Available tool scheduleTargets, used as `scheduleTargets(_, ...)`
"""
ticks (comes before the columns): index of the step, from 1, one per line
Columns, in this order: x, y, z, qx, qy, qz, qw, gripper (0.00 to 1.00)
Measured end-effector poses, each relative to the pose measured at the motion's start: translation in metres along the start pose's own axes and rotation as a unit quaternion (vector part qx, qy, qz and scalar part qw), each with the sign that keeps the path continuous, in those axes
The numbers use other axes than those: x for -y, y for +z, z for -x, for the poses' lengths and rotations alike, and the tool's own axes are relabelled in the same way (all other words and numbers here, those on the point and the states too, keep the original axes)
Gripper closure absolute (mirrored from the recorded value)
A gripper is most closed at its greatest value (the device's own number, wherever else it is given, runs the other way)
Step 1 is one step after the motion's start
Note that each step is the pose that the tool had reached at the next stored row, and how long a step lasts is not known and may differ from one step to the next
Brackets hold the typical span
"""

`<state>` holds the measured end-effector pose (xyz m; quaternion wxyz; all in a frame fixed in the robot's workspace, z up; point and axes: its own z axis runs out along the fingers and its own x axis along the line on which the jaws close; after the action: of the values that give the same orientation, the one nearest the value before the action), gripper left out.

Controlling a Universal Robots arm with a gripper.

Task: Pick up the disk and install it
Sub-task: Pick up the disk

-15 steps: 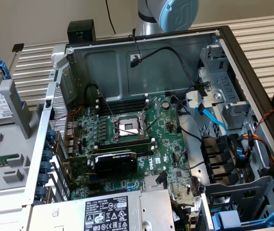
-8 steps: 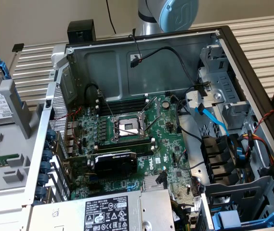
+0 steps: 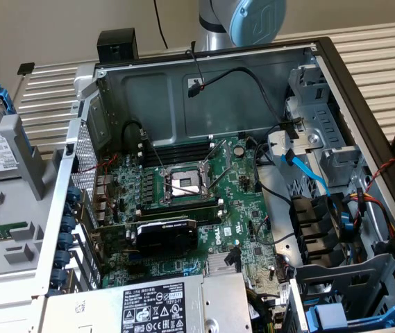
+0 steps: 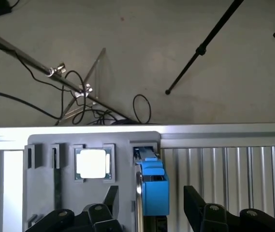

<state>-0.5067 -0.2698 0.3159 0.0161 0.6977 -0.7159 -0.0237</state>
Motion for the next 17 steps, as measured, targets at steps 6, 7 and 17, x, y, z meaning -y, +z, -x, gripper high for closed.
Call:
scheduleTargets(6,-0.0028,0.0085,0.000,-0.0003,-0.021,0.0004,0.9998,0.36)
scheduleTargets(7,-0.0029,0.0095,0.000,-0.0004,-0.022,0.0005,0.9998,0.36)
scheduleTargets(17,-0.0089,0.0225,-0.001,-0.0007,-0.030,-0.0061,0.9995,0.36)
